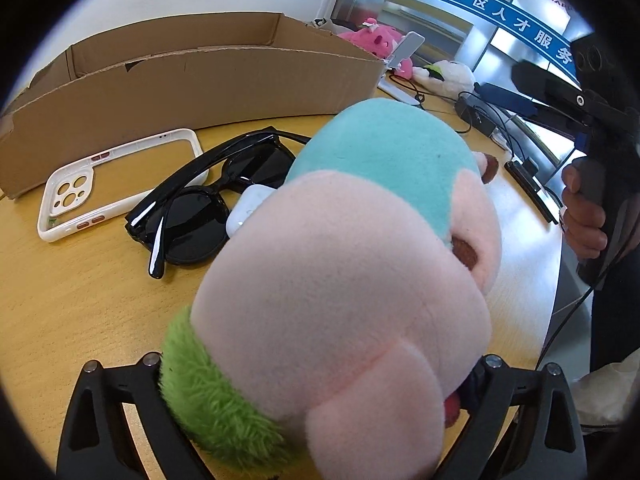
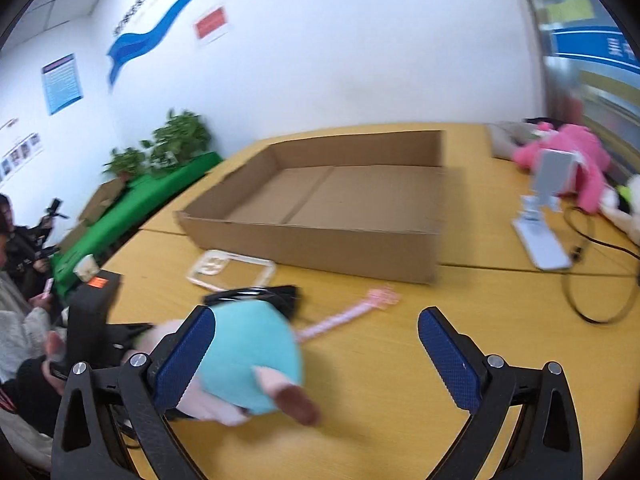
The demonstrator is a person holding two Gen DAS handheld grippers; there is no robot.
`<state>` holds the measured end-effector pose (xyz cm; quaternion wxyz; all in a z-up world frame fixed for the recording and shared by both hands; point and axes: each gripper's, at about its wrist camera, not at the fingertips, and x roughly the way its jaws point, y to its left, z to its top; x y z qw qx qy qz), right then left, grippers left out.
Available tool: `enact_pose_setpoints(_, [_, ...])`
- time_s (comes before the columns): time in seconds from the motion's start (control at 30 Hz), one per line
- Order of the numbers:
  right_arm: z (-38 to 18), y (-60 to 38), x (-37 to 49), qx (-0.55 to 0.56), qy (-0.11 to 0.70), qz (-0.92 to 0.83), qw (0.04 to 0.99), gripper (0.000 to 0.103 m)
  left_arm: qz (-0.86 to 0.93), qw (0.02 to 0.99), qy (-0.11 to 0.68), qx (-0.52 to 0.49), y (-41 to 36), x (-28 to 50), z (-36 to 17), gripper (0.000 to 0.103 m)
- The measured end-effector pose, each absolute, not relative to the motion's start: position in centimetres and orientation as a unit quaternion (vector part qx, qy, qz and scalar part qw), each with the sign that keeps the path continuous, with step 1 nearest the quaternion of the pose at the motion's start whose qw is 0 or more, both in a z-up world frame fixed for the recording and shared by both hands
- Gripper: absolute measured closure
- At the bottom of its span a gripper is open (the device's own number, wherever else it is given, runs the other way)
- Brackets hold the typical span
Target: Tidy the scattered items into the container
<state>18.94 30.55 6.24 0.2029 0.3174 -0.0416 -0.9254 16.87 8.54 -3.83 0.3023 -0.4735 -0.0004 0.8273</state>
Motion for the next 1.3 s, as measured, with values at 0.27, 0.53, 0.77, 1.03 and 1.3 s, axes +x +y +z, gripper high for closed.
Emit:
enact_pose_setpoints(0.27, [-0.6,25.9,14.2,0.425,-0.132,-0.857,0.259,0.003,0.834,0.289,-0.012,-0.469,7.4,17.4,-3.6,0.010])
enact_pose_setpoints(0.53, [0.3,25.4,15.9,0.422,-0.142,-0.851,0.278,0.024,0.845,0.278,0.008,-0.456,7.4,18.2,-2.9,0.010])
enact_pose_setpoints(0.77, [2.0,24.6,17.1,0.417,-0.133,-0.854,0.280,0.031,0.856,0.278,0.025,-0.435,6.5,19.7,-0.6,0.011])
enact_pose_setpoints(1.03, [10.7,22.5,18.2,0.337,-0.060,-0.899,0.273,0.035,0.889,0.271,0.019,-0.369,5.0,19.0,5.9,0.011])
enact_pose_setpoints(1.3, [18.0,21.5,17.6,0.254,-0.034,-0.924,0.283,0.037,0.921,0.253,0.034,-0.296,3.6,17.2,12.9,0.011])
